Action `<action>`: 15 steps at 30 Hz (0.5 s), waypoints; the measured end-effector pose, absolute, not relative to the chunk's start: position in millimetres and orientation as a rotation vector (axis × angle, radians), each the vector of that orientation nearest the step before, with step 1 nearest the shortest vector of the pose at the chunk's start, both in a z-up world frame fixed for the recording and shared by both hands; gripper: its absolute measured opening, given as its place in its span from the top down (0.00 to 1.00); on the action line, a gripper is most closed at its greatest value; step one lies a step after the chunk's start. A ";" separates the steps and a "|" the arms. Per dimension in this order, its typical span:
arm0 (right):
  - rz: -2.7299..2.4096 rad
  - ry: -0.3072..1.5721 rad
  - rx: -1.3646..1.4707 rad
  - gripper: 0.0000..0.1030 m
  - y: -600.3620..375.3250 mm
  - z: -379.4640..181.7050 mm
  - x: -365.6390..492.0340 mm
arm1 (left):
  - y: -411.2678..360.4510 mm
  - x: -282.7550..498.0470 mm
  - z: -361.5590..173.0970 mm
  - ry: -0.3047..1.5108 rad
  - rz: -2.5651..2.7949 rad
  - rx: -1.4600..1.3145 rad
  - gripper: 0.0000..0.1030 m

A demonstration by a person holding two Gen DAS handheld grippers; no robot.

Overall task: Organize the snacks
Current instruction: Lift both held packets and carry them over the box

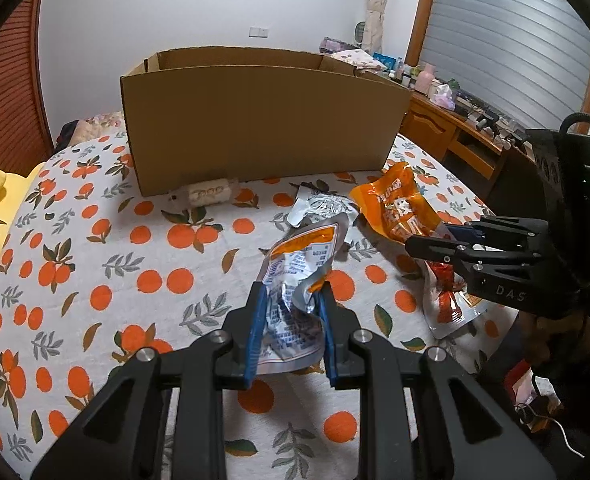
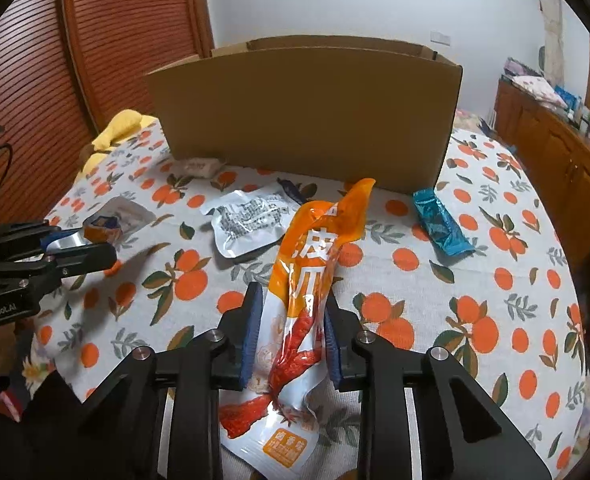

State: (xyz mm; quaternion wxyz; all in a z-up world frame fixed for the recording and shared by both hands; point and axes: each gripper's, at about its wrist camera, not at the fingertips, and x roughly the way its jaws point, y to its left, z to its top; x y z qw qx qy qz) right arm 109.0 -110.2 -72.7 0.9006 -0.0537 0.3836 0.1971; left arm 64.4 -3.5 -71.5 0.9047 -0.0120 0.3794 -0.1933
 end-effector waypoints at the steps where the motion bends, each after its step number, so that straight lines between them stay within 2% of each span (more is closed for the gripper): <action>1: 0.409 0.792 -0.112 0.75 -110.1 -72.2 108.5 | -3.3 64.7 -71.8 0.784 -0.400 -0.024 0.78; 10: 0.417 0.775 -0.092 0.76 -112.5 -68.6 105.3 | -3.5 65.4 -74.0 0.787 -0.398 -0.027 0.78; 11: 0.409 0.768 -0.096 0.85 -113.6 -67.1 104.6 | -3.6 65.4 -73.3 0.786 -0.400 -0.028 0.78; 12: 0.419 0.767 -0.094 0.89 -114.5 -65.2 104.2 | -3.9 65.3 -72.8 0.784 -0.401 -0.028 0.78; 15: 0.418 0.769 -0.113 0.89 -113.7 -64.4 103.9 | -5.8 64.5 -72.2 0.782 -0.406 -0.024 0.78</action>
